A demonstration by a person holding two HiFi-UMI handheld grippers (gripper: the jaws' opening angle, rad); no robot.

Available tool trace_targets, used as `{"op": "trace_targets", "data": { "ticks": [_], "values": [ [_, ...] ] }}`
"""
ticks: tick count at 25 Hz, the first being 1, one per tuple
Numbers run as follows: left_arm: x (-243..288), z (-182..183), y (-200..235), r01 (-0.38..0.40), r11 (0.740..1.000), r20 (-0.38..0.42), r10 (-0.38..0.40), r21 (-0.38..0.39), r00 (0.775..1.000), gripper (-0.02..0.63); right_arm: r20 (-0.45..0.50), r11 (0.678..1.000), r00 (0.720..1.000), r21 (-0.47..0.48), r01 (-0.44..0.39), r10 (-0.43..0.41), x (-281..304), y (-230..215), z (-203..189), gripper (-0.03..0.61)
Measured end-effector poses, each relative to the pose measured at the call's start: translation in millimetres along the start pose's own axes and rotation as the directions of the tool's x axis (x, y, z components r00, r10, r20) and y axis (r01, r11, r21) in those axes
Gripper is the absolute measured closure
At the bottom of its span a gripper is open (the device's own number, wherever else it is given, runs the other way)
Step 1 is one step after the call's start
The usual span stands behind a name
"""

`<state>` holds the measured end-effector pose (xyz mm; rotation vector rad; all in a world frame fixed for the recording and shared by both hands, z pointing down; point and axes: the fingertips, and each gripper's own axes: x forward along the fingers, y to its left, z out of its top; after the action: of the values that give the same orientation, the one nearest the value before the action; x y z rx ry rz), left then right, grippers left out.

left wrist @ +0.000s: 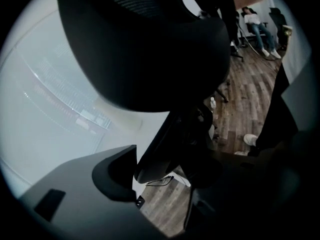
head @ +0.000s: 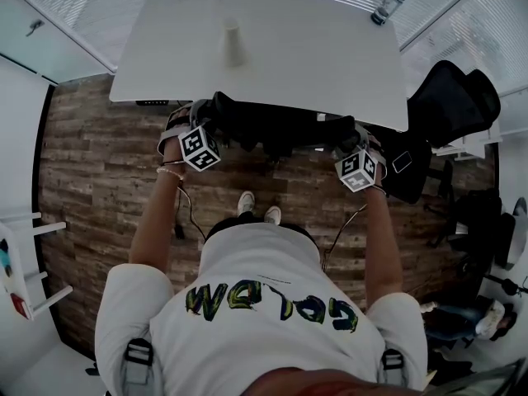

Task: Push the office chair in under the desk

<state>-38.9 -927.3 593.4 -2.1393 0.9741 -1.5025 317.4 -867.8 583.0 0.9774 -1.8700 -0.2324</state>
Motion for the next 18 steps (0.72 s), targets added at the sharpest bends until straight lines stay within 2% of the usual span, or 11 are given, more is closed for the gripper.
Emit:
{"op": "trace_targets", "data": {
  "ticks": [2,3,5,7,10,14,18],
  "values": [
    [-14.8,-1.1,2.0,-0.024,0.992,0.02,0.027,-0.125,0.999,0.348,0.023,0.995,1.0,0.098,0.011,-0.013,-14.7,-2.5,3.2,0.357],
    [-22.9,-2.0,1.5,-0.028,0.979,0.034,0.036,-0.201,0.999,0.35,0.038,0.987,0.999,0.159,0.012,-0.019,-22.8,-3.0,4.9,0.368],
    [-39.3,-0.9,-2.0,-0.016,0.94,0.075,0.044,-0.341,0.996,0.353,0.079,0.959,0.996,0.284,0.013,-0.036,-37.6,-2.6,8.3,0.37],
    [-57.0,5.8,-5.1,0.004,0.898,0.122,0.055,-0.439,0.991,0.36,0.126,0.923,0.99,0.386,0.013,-0.066,-50.6,-1.6,13.4,0.371],
    [-82.2,23.2,-7.4,0.04,0.85,0.189,0.07,-0.525,0.98,0.398,0.147,0.886,0.984,0.463,0.025,-0.104,-71.3,0.8,21.3,0.399],
    [-110.2,45.6,-6.5,0.094,0.801,0.274,0.09,-0.591,0.957,0.426,0.215,0.823,0.964,0.568,0.004,-0.153,-104.0,-0.3,43.3,0.425],
    [-145.6,69.4,-3.4,0.144,0.751,0.362,0.134,-0.645,0.922,0.459,0.29,0.802,0.934,0.598,-0.008,-0.207,-139.1,-5.5,77.1,0.439]
  ]
}}
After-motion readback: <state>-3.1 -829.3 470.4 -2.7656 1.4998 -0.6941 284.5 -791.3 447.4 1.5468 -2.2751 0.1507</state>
